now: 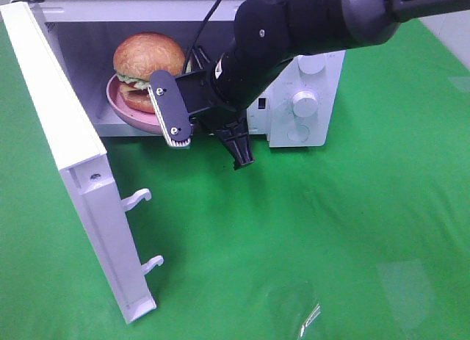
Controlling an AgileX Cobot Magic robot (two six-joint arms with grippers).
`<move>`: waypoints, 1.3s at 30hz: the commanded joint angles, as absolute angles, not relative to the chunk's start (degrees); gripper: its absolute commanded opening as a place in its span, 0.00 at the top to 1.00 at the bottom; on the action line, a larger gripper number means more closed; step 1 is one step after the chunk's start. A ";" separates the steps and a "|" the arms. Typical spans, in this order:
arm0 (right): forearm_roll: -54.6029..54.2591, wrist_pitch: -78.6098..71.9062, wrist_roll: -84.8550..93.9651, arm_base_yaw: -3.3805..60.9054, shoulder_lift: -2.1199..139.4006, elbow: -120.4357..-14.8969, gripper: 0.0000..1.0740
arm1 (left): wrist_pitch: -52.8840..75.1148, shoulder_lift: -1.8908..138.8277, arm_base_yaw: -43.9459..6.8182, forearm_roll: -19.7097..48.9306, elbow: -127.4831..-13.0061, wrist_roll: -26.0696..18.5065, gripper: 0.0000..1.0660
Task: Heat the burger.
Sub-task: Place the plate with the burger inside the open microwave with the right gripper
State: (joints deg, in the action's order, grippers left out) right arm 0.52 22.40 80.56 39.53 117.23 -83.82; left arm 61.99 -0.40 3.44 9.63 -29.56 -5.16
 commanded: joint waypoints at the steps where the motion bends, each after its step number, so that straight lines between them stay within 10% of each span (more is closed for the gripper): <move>1: 1.49 19.71 79.13 39.53 117.46 -86.34 1.00 | 61.36 -1.20 3.27 9.85 -29.45 -4.87 0.08; 39: 8.48 24.18 71.79 39.53 131.38 -105.14 0.97 | 61.36 -1.20 3.27 9.85 -29.45 -4.81 0.08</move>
State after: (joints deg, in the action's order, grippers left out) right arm 8.08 28.02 72.14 39.53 131.67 -103.99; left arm 61.99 -0.40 3.44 9.63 -29.56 -5.16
